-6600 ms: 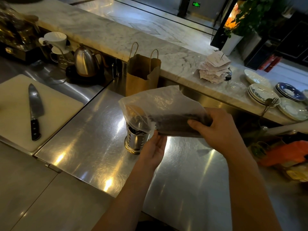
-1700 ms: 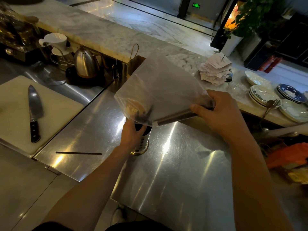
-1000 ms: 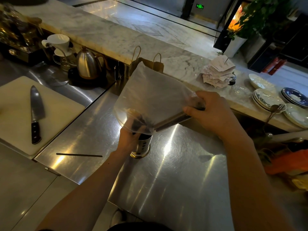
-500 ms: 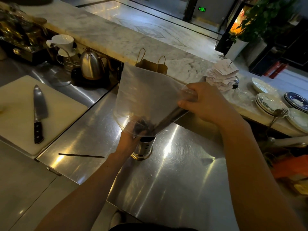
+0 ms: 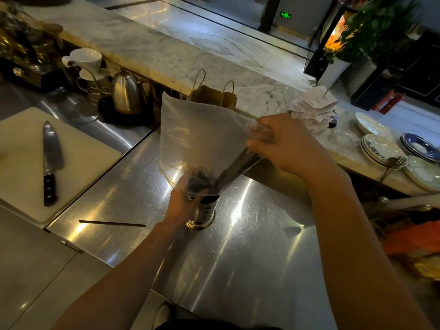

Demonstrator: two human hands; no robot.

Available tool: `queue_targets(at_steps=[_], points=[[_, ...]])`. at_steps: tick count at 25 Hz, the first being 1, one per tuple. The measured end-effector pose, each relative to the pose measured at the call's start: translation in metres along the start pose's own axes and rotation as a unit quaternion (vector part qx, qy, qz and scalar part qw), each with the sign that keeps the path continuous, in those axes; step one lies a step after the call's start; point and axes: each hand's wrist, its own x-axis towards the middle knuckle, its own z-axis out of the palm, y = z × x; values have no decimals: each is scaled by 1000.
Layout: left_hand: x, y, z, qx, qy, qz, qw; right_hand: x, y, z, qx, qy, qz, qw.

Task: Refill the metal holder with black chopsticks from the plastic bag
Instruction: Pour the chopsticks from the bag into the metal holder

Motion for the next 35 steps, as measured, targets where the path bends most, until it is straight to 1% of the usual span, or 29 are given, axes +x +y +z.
queue_targets(at_steps=[2, 7, 11, 13, 15, 17, 20, 23, 29, 35], points=[[-2, 3, -1, -12, 3, 2, 1000, 0, -1, 0, 7, 3, 1, 1000], [-1, 5, -2, 2, -3, 6, 1000, 6, -5, 1, 3, 20, -4, 1000], [2, -1, -5, -13, -20, -42, 999, 7, -9, 4, 10, 17, -17, 1000], [2, -2, -3, -7, -21, -51, 998, 6, -8, 7, 20, 16, -14, 1000], [2, 0, -2, 7, -10, -41, 999, 6, -5, 7, 31, 20, -9, 999], [2, 0, -2, 19, -8, -28, 999, 6, -2, 5, 33, 43, -7, 999], [1, 6, -1, 7, -34, -35, 999, 4, 1, 8, 35, 62, -15, 997], [1, 6, -3, -3, -40, -35, 999, 3, -1, 15, 56, 64, -24, 996], [6, 3, 1, 3, -16, -65, 998, 9, -3, 24, 67, 78, -48, 994], [12, 4, 1, -6, -15, -39, 999, 13, 4, 27, 97, 105, -41, 989]])
